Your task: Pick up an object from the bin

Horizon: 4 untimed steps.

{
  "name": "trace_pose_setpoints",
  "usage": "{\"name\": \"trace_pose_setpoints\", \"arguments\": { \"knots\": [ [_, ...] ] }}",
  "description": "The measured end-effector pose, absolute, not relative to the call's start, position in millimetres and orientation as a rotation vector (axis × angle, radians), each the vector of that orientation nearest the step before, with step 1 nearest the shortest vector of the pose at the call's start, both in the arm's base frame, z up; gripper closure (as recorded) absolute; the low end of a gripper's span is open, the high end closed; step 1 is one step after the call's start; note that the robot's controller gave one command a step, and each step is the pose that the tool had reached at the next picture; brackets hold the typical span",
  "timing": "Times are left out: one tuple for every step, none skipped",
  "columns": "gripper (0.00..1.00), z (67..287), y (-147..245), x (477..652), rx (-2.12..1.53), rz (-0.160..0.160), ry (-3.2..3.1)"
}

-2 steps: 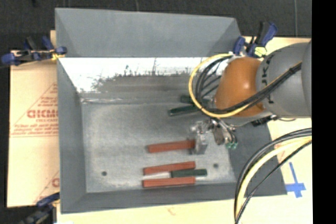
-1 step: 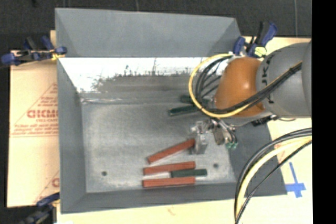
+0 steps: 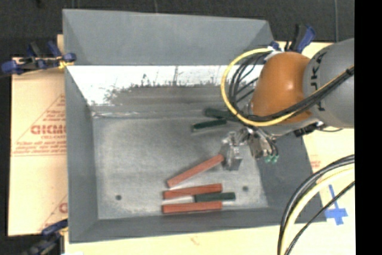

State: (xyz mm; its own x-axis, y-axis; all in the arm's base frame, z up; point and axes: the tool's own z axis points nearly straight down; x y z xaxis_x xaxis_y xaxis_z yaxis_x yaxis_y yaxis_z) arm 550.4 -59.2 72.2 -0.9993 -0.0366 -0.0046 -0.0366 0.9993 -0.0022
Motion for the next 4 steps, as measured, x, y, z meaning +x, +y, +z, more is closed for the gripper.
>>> {"name": "trace_pose_setpoints", "arguments": {
  "knots": [
    [1.0,72,-59,550.4,-0.057,-0.003,3.136],
    [0.0,161,-31,592.0,-0.221,-0.003,3.129],
    [0.0,161,-31,592.0,-0.221,-0.003,3.129],
    [1.0,76,-8,620.9,-0.248,-0.003,3.116]
  ]
}}
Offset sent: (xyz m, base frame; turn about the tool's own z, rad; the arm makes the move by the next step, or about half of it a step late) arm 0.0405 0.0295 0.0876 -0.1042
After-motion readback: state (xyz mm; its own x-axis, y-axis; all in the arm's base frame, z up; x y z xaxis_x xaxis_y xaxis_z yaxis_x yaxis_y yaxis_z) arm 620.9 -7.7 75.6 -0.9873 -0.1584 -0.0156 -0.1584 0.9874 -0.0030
